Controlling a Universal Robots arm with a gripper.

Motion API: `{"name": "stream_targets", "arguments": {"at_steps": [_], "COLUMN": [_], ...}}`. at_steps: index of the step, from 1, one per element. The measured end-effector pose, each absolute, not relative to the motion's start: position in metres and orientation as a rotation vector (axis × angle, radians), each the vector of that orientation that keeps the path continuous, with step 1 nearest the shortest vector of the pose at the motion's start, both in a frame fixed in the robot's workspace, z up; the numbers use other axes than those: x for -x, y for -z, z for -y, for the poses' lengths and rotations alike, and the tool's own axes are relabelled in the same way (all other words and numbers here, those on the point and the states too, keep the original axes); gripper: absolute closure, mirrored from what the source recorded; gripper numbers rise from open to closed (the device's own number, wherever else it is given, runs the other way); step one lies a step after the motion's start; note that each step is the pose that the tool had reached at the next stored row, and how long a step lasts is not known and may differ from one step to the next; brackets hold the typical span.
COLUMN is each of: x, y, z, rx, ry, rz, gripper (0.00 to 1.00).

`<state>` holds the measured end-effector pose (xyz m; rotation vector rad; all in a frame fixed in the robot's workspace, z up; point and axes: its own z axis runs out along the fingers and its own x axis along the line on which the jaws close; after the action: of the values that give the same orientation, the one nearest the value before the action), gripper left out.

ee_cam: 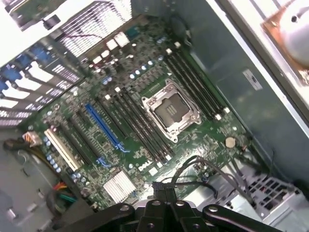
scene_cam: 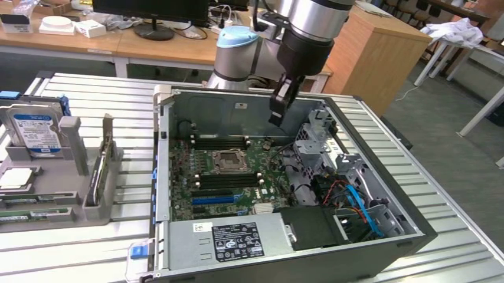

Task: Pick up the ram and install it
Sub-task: 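Pick up the ram and move it above insertion slot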

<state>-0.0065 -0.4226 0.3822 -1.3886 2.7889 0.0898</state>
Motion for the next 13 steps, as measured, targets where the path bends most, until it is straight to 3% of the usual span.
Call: {"name": "stream_targets", "arguments": {"at_steps": [13], "x": [0.0065], "y": [-0.3794], "z": [0.4226], "rx": [1.605], "ry": [-0.093], "rz": [-2.675], "gripper": [0.9]}}
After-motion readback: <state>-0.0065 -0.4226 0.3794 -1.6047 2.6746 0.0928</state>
